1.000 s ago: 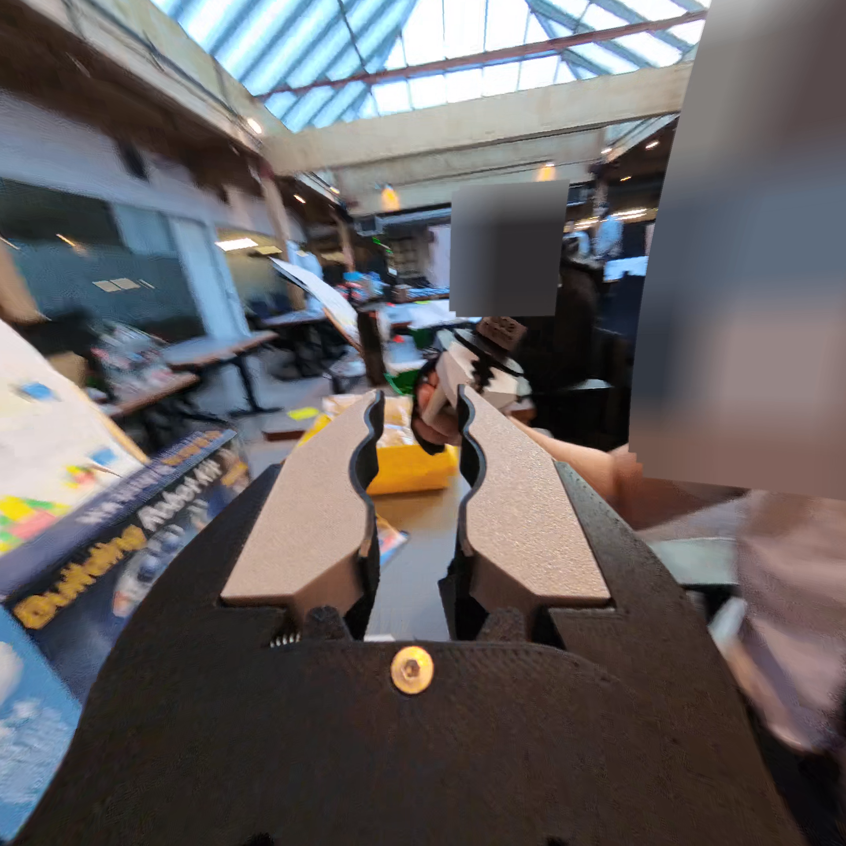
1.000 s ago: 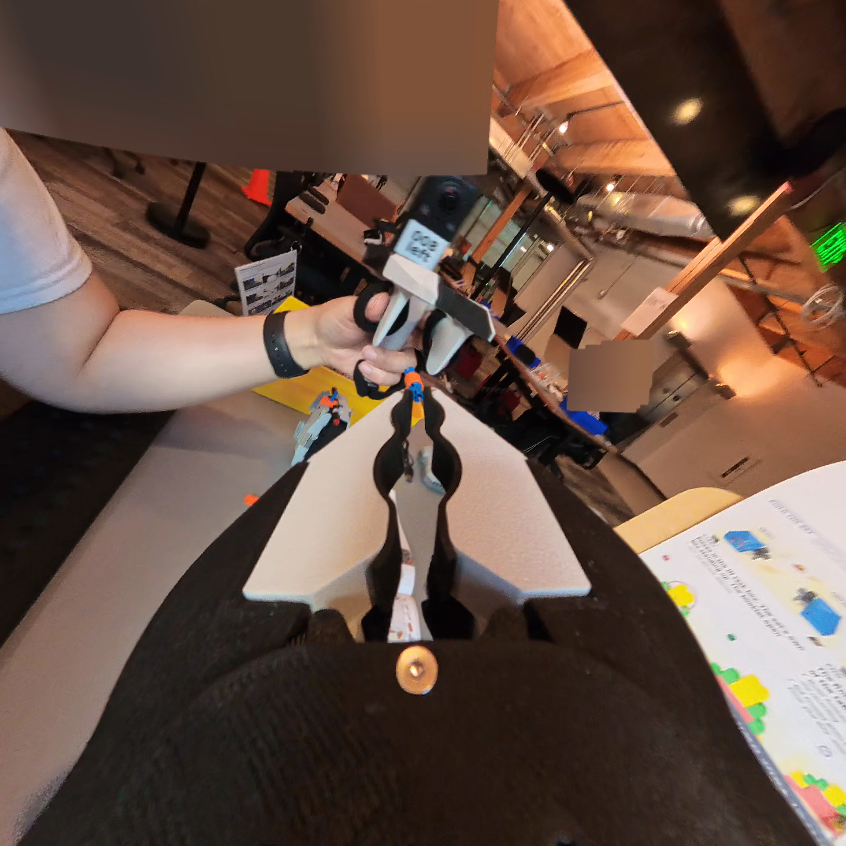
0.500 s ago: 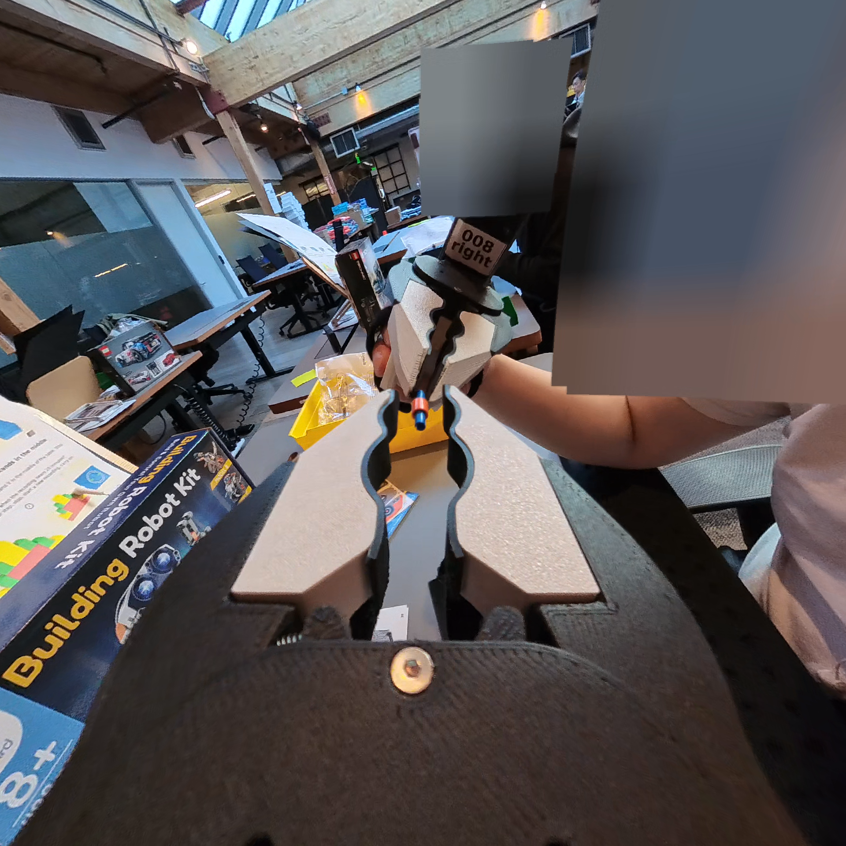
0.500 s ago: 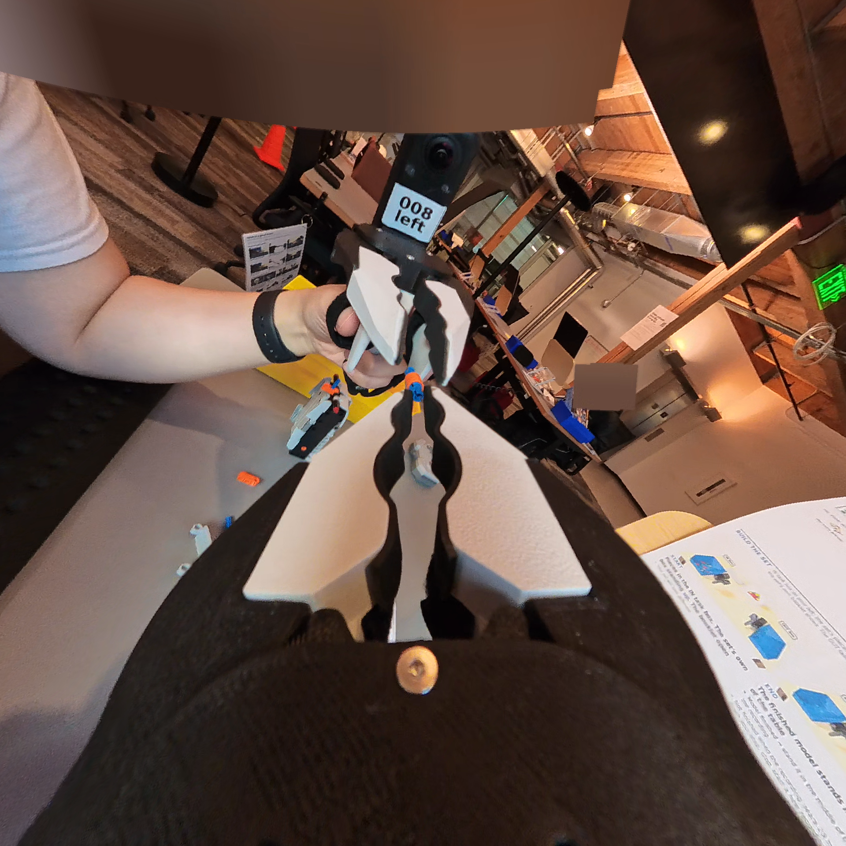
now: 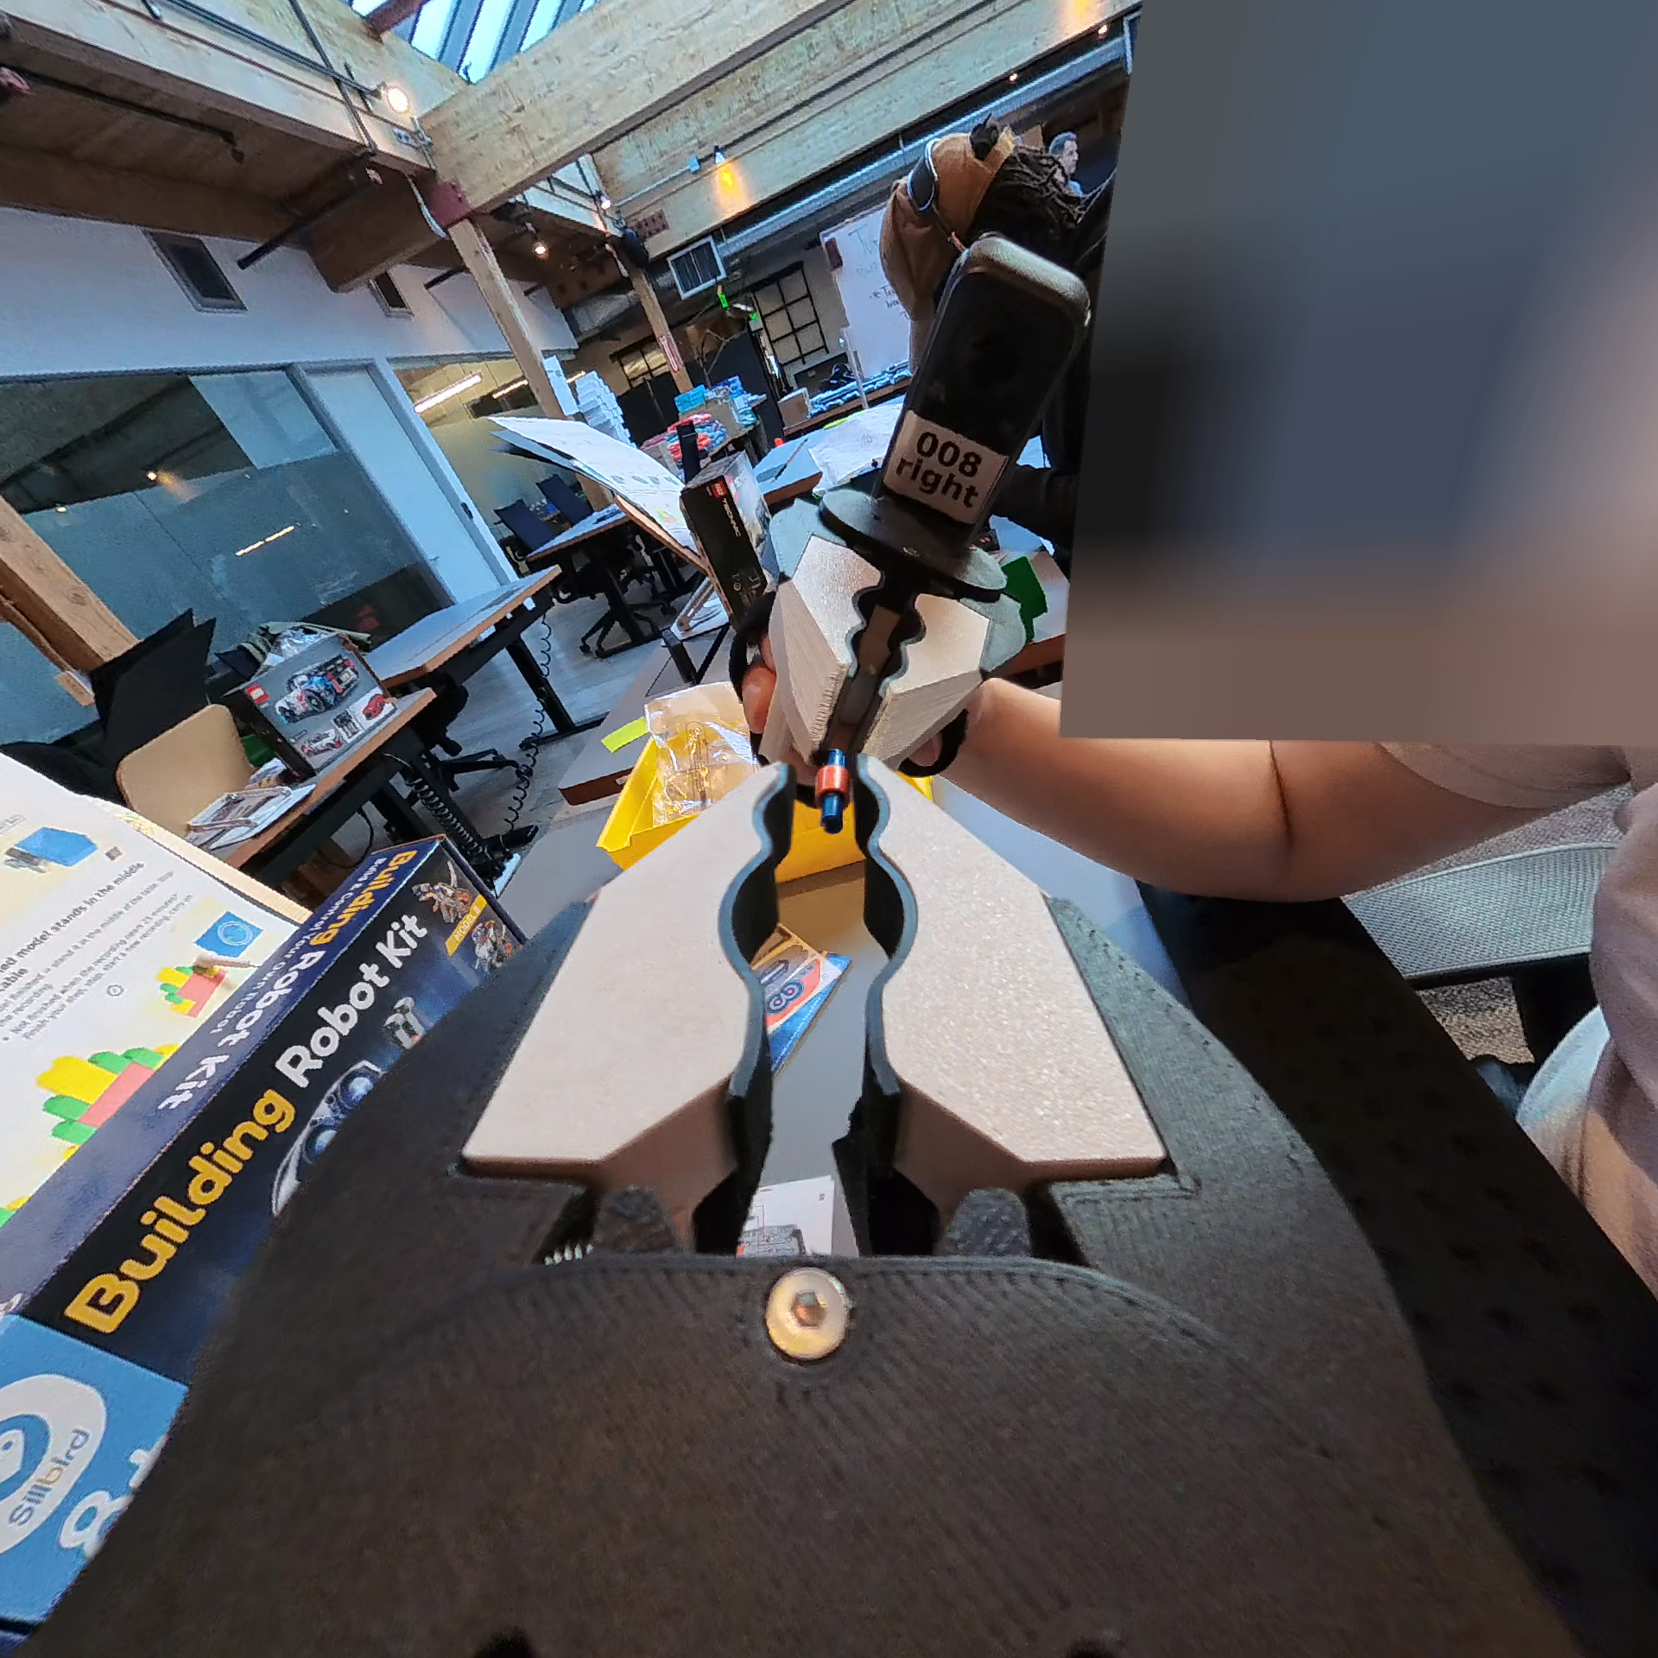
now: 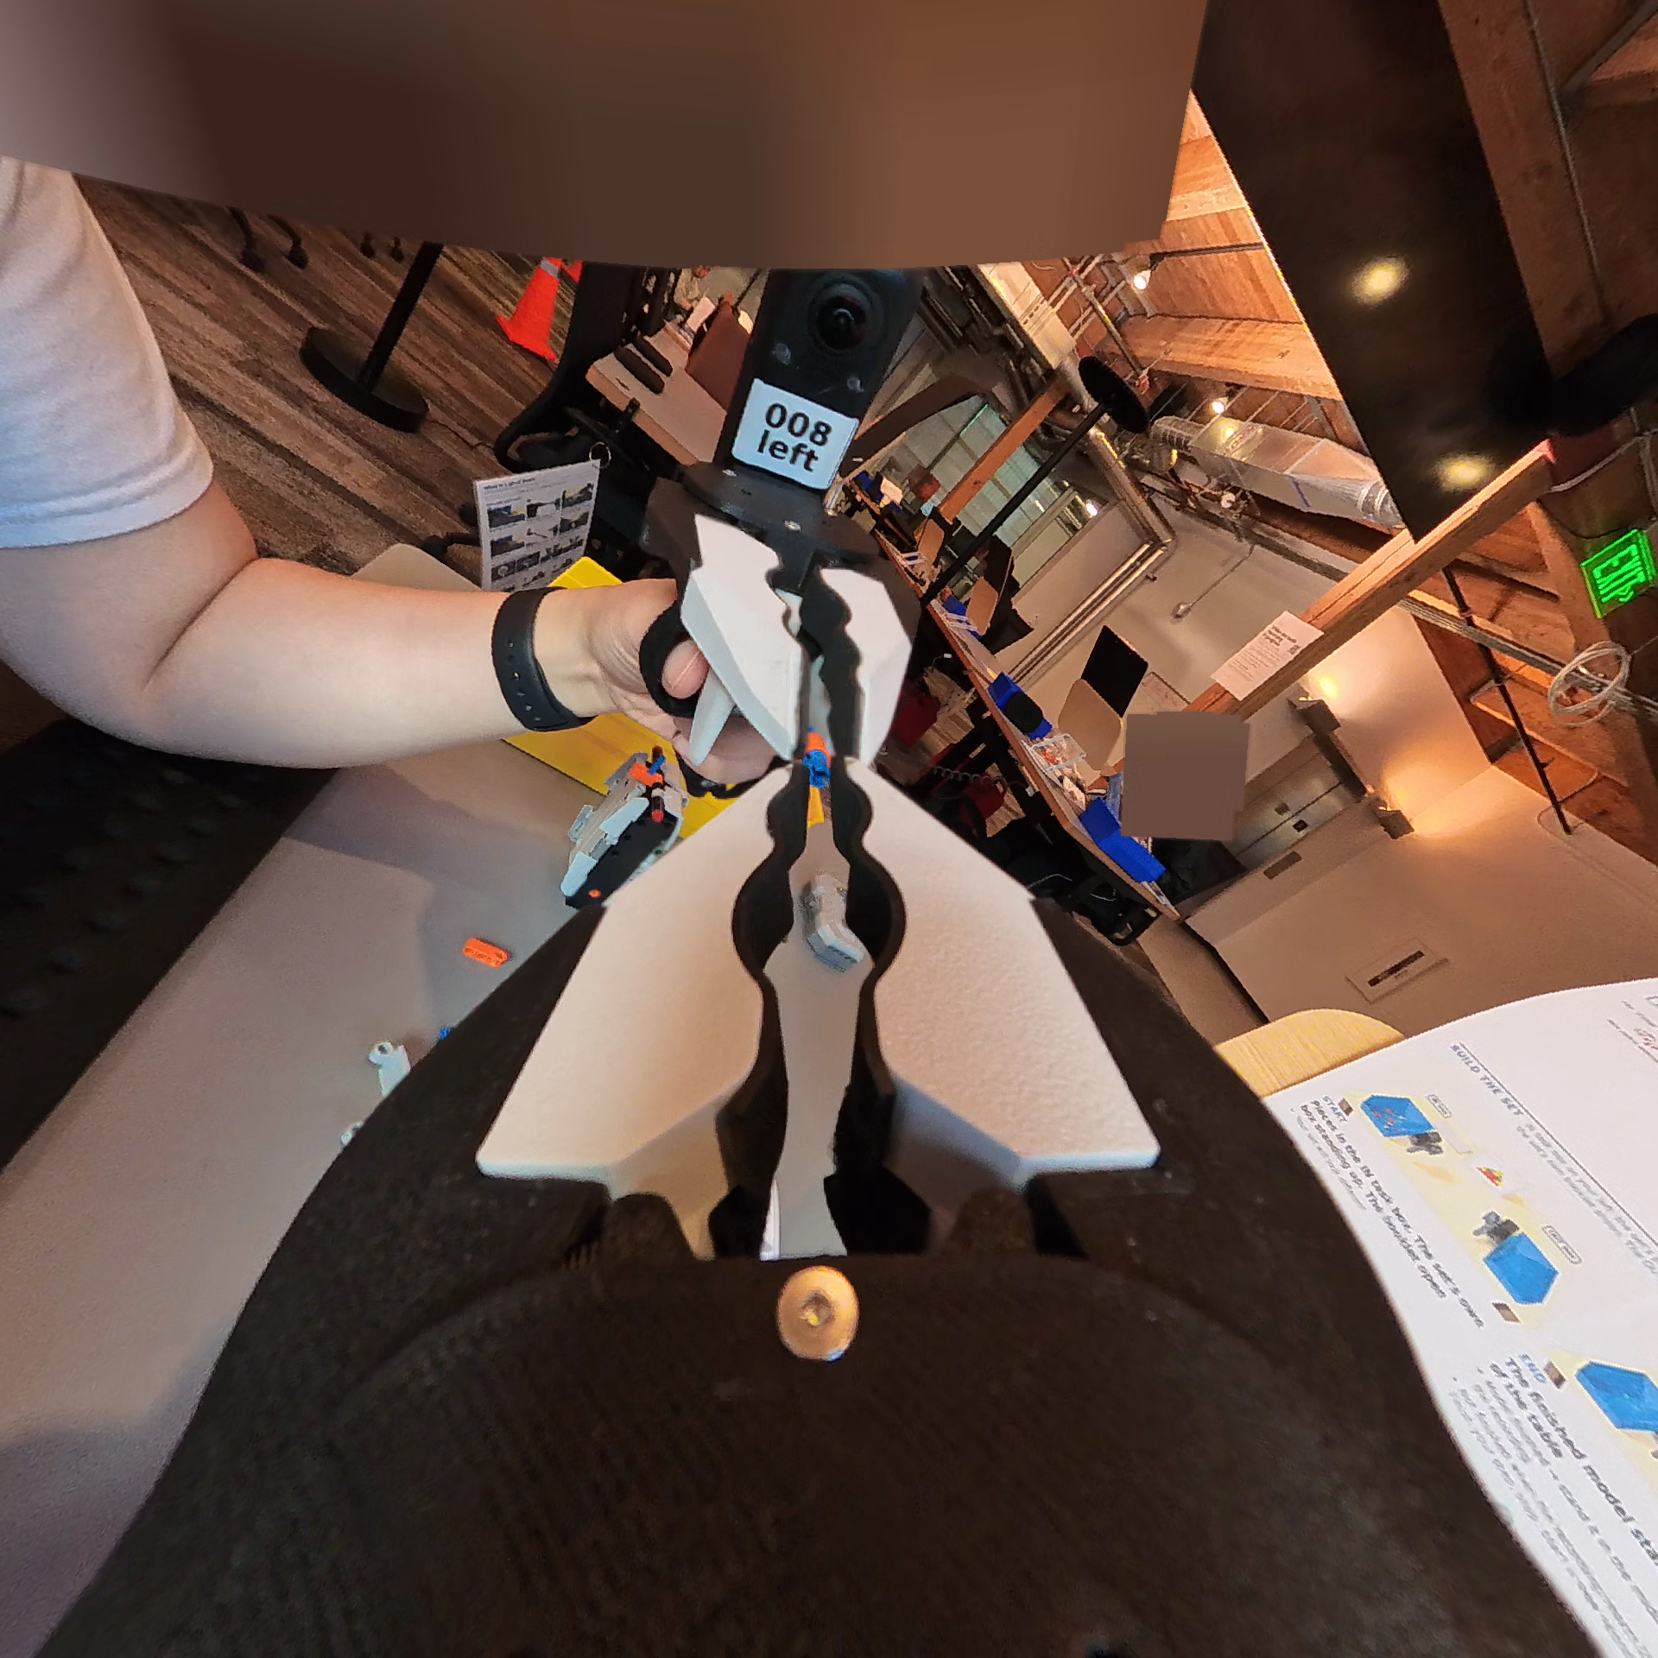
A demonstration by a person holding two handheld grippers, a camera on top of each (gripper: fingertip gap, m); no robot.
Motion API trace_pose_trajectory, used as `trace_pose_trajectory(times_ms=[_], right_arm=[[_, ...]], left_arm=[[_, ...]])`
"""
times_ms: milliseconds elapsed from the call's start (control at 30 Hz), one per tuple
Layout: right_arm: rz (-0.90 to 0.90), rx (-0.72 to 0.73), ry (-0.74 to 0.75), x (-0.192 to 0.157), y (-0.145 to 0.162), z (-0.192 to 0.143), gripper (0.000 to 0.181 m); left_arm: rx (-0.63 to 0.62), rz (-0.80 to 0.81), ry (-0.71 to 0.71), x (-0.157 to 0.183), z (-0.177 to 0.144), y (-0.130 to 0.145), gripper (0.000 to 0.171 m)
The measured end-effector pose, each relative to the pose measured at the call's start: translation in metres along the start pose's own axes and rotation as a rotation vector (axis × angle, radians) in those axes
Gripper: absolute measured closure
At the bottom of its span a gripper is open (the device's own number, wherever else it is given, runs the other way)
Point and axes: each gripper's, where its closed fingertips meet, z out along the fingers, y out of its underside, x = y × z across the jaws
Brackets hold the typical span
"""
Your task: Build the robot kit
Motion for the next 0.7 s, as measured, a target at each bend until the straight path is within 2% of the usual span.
trace_pose_trajectory(times_ms=[133,700], right_arm=[[0.001,0.002,0.007,0.0008,0.0005,0.0007,0.178],[-0.009,0.014,-0.023,-0.0058,0.0026,0.0033,0.178]], left_arm=[[-0.014,0.015,0.0,0.001,0.0006,0.0021,0.166],[-0.054,0.015,0.045,0.0063,-0.0025,0.0078,0.166]])
